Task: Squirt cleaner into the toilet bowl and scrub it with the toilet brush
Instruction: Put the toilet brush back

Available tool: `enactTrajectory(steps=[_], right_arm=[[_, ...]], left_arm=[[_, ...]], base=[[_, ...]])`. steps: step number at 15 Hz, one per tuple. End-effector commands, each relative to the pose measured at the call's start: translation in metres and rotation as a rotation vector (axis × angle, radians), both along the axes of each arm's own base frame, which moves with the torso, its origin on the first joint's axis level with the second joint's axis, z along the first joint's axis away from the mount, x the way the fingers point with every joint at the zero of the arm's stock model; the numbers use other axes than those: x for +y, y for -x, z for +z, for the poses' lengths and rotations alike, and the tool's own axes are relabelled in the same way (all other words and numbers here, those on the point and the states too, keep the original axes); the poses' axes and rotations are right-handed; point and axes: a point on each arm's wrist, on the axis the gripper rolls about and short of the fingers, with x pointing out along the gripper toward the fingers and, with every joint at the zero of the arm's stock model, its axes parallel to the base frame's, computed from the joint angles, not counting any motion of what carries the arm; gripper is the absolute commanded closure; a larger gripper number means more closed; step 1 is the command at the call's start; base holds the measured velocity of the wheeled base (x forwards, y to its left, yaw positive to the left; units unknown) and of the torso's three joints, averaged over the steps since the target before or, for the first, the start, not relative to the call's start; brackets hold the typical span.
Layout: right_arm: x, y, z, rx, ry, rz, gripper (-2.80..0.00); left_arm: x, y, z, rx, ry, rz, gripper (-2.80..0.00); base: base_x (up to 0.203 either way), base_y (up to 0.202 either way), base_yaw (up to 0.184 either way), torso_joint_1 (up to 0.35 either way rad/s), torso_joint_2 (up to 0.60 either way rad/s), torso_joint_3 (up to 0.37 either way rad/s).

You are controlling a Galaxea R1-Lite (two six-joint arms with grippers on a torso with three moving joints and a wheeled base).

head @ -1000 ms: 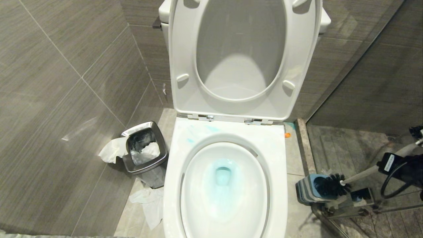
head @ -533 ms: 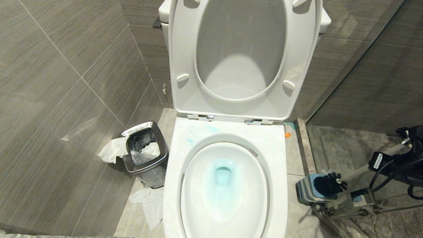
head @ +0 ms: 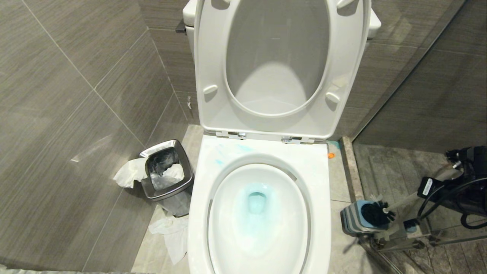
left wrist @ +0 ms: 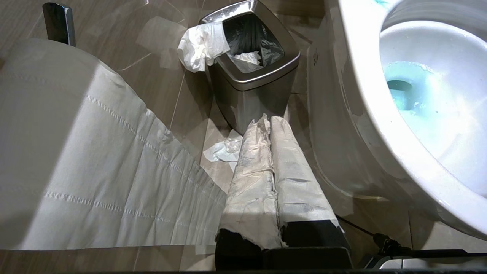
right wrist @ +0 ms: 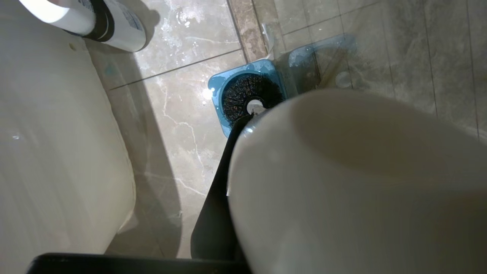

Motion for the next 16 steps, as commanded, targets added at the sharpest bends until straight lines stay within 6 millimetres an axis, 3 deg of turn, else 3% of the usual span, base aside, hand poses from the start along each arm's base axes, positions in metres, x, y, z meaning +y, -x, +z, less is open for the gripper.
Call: enactTrajectory(steps=[1, 9, 16], right_arm=[[0.000, -0.002, -0.004, 0.012, -0.004, 0.000, 0.00], [-0.001, -0.010, -0.020, 0.054, -0.007, -0.004, 0.00], [0.004, -0.018, -0.046, 0.101, -0.016, 0.021, 0.00]], left_arm=[[0.000, 0.000, -0.001, 0.004, -0.001, 0.000, 0.00], [0.000, 0.000, 0.000, 0.003, 0.000, 0.000, 0.00], [0.000, 0.000, -0.001, 0.004, -0.001, -0.001, 0.00]], base=[[0.000, 0.000, 0.000, 0.000, 0.00, 0.000], [0.000, 0.000, 0.000, 0.000, 0.00, 0.000], [0.000, 0.000, 0.000, 0.000, 0.00, 0.000]])
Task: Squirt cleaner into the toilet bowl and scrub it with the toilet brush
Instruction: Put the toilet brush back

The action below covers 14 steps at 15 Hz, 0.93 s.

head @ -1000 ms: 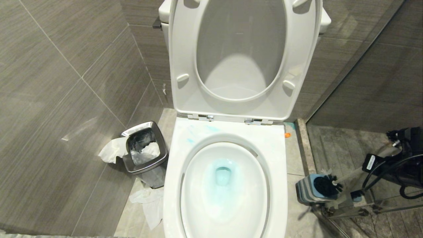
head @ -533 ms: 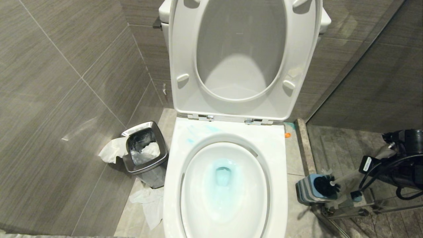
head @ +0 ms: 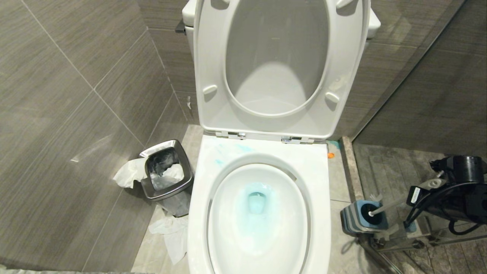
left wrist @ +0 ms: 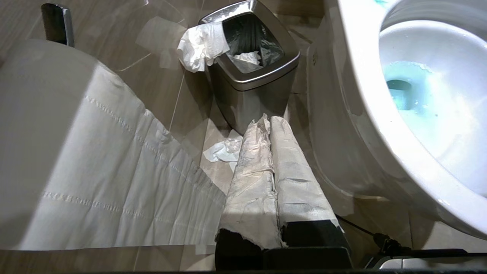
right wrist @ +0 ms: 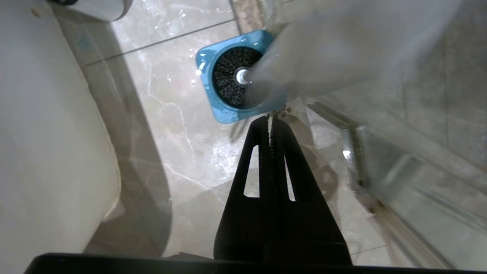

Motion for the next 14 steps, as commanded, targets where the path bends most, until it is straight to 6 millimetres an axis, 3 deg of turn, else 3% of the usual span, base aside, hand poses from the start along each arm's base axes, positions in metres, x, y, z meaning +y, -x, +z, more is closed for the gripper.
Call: enactTrajectory(steps=[1, 8, 14], right_arm=[[0.002, -0.005, -0.015, 0.002, -0.002, 0.010, 0.00], [0.004, -0.003, -0.015, -0.009, 0.013, 0.027, 0.00], [0.012, 0.030, -0.003, 0.001, 0.037, 0.076, 0.00]], left_arm=[[0.000, 0.000, -0.001, 0.003, 0.000, 0.001, 0.00], [0.000, 0.000, -0.001, 0.004, 0.000, 0.000, 0.00], [0.000, 0.000, -0.001, 0.004, -0.001, 0.001, 0.00]], base=[[0.000, 0.000, 0.000, 0.000, 0.00, 0.000], [0.000, 0.000, 0.000, 0.000, 0.00, 0.000], [0.000, 0.000, 0.000, 0.000, 0.00, 0.000]])
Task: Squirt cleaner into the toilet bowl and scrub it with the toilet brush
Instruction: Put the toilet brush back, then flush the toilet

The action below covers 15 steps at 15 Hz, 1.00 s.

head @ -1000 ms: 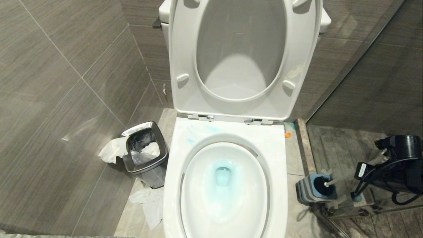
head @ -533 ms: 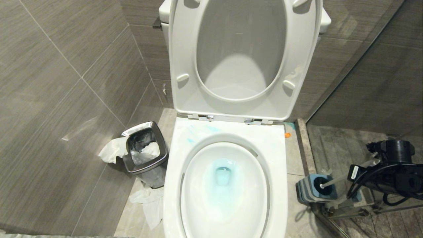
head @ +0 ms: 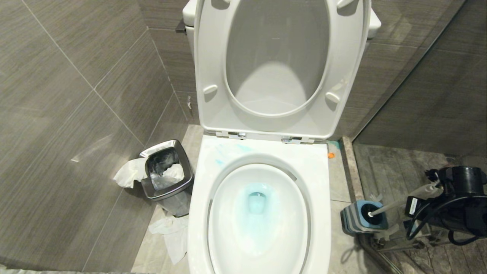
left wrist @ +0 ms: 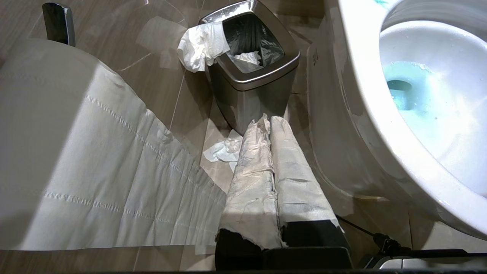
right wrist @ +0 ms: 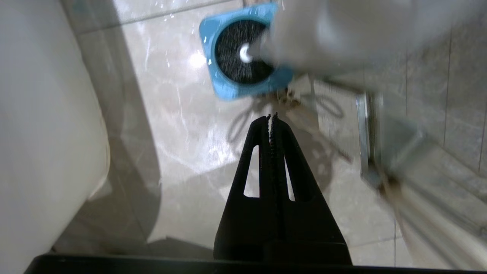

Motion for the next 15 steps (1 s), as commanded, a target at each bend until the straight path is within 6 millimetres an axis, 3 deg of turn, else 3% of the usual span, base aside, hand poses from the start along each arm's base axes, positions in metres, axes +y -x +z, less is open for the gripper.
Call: enactTrajectory(steps=[1, 5, 9, 15], right_arm=[[0.005, 0.019, 0.013, -0.026, 0.014, 0.017, 0.00], [0.014, 0.055, 0.037, -0.091, 0.049, 0.076, 0.00], [0.024, 0.093, 0.048, -0.129, 0.088, 0.122, 0.00], [0.028, 0.119, 0.108, -0.410, 0.247, 0.086, 0.00]], left_arm=[[0.000, 0.000, -0.001, 0.003, 0.000, -0.001, 0.00], [0.000, 0.000, -0.001, 0.002, 0.000, -0.001, 0.00], [0.000, 0.000, -0.001, 0.004, 0.000, -0.002, 0.00], [0.000, 0.000, -0.001, 0.003, 0.000, 0.001, 0.00]], base=[[0.000, 0.000, 0.000, 0.000, 0.00, 0.000], [0.000, 0.000, 0.000, 0.000, 0.00, 0.000], [0.000, 0.000, 0.000, 0.000, 0.00, 0.000], [0.000, 0.000, 0.000, 0.000, 0.00, 0.000]])
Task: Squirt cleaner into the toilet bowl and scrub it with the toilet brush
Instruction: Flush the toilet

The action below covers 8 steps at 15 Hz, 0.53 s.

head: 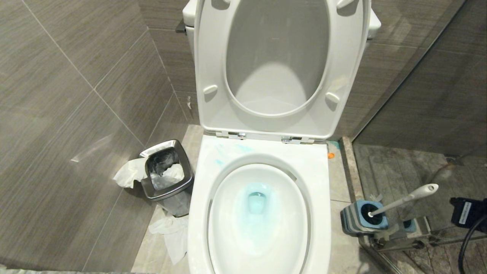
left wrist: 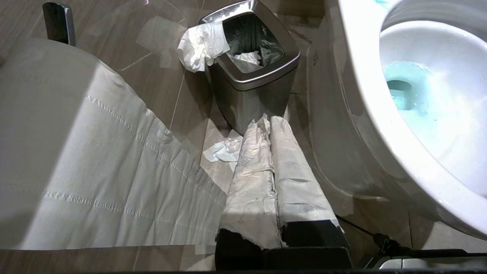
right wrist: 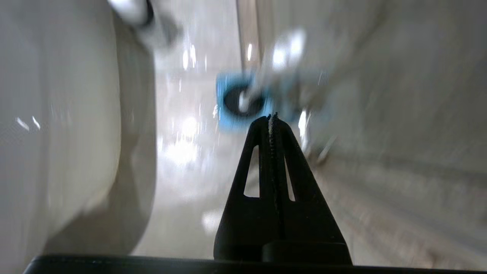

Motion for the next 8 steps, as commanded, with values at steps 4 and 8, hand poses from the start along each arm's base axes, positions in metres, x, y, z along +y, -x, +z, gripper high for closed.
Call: enactTrajectory(steps=[4, 8], right_arm=[[0.011, 0.036, 0.062, -0.301, 0.162, 0.040, 0.00], [0.022, 0.052, 0.129, -0.573, 0.218, 0.085, 0.00]], left_arm=[[0.000, 0.000, -0.001, 0.003, 0.000, -0.001, 0.00], [0.000, 0.000, -0.001, 0.004, 0.000, -0.001, 0.00]], base=[[0.000, 0.000, 0.000, 0.000, 0.00, 0.000], [0.000, 0.000, 0.000, 0.000, 0.00, 0.000]])
